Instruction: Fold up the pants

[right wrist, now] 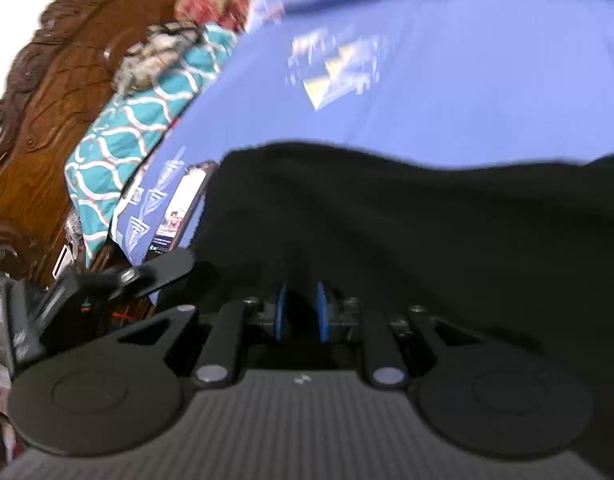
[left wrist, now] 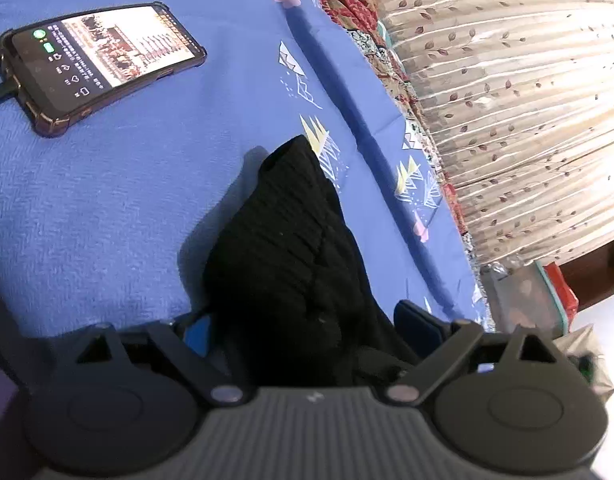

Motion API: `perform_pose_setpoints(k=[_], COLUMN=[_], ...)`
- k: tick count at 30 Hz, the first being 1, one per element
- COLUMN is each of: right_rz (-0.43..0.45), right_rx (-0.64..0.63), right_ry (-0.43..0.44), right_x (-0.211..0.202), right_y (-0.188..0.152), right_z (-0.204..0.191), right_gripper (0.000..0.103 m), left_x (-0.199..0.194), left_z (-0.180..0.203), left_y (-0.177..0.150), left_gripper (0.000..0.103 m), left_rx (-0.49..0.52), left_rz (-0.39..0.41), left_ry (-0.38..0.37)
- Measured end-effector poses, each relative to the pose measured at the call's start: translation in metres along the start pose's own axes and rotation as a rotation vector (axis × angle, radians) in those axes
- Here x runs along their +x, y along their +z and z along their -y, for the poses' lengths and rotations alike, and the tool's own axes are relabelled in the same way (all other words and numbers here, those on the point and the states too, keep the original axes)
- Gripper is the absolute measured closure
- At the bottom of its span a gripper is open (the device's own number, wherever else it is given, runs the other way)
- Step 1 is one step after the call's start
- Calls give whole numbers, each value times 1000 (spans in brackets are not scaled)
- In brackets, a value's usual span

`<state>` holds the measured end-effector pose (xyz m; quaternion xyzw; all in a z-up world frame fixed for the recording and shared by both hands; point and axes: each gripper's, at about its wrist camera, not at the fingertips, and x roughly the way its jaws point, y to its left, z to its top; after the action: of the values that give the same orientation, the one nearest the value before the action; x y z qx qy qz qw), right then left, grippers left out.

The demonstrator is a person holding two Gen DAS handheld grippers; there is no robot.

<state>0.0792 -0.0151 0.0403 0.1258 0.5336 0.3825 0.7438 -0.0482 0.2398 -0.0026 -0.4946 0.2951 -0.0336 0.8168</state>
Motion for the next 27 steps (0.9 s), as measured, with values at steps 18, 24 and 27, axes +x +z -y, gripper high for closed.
perform_pose_setpoints(k=[18, 24, 27], right_rz=[4, 54, 100], right_rx=[397, 342, 368], right_ry=[147, 134, 107], right_x=[-11, -36, -60], right_y=[-24, -28, -37], right_z=[45, 48, 66], right_gripper=[103, 94, 91], left_x=[7, 20, 24], left_z=[51, 95, 103], left_y=[-11, -38, -48], left_gripper=[74, 75, 75], left_rx=[327, 519, 549], left_rz=[46, 12, -13], left_ry=[-38, -80, -103])
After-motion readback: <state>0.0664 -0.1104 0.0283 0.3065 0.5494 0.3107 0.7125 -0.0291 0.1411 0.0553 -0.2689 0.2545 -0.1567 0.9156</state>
